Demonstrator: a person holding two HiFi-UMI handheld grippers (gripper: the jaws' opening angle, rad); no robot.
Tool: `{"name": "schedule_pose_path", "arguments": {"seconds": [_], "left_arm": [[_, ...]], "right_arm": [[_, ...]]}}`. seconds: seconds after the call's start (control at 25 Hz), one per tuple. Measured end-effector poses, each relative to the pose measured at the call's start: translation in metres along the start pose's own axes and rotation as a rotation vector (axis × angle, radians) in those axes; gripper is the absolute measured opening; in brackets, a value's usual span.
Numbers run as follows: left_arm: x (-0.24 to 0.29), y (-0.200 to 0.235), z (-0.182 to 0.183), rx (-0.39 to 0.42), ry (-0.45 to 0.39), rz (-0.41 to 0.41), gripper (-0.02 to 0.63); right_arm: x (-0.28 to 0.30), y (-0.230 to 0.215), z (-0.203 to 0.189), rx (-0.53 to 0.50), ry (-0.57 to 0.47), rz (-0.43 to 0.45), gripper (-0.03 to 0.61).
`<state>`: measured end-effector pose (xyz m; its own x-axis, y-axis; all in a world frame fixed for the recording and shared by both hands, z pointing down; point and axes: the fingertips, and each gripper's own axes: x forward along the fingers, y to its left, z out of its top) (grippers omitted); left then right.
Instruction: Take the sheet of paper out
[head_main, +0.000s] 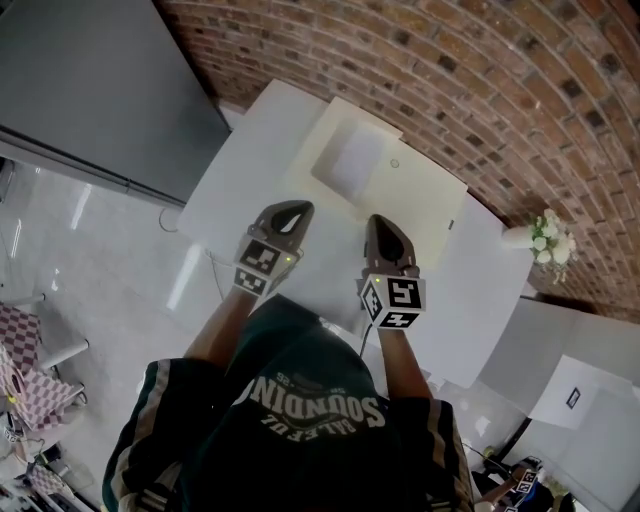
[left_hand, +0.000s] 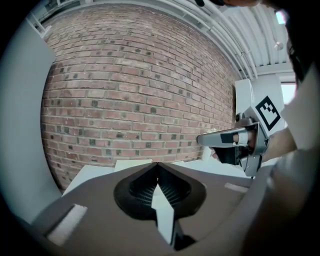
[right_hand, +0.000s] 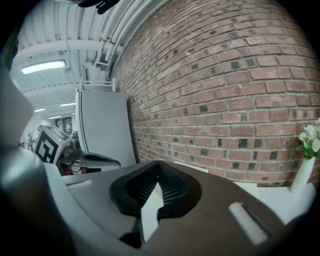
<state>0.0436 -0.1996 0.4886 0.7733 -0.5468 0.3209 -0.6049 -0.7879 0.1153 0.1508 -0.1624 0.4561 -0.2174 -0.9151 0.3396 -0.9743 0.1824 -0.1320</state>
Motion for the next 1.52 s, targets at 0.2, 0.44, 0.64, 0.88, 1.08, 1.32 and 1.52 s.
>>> {"name": "schedule_pose_path", "arguments": {"seconds": [0.2,0.44,0.64,0.88,1.08,1.32,1.52], "left_arm": [[0.017,0.016,0.002,-0.003,0.013,-0.013,0.011],[0.039,0.035,0.002,-0.008,0.036,-0.028,0.011],[0.055,0.045,0.001,-0.017,0.049,-0.033,0.011],[0.071,0.051,-0.002,-0.029,0.061,-0.037,0.011],[0.082,0.057,-0.006,-0.039,0.071,-0.031,0.011],[0.092,0.061,-0.015,-0.046,0.093,-0.028,0.011],[0.099,0.061,-0.023,-0.053,0.118,-0.035,0.011]], "right_arm": [[0.022,-0.009,0.002,0.01,0.012,-0.012,0.002],[0.05,-0.021,0.008,0.023,0.025,-0.02,0.0],[0.066,-0.029,0.008,0.028,0.039,-0.02,0.001],[0.084,-0.039,0.006,0.035,0.053,-0.015,0.0],[0.098,-0.046,0.003,0.039,0.065,-0.005,0.002],[0.114,-0.054,-0.004,0.044,0.085,0.017,0.0],[0.131,-0.061,-0.013,0.063,0.107,0.025,0.002]]}}
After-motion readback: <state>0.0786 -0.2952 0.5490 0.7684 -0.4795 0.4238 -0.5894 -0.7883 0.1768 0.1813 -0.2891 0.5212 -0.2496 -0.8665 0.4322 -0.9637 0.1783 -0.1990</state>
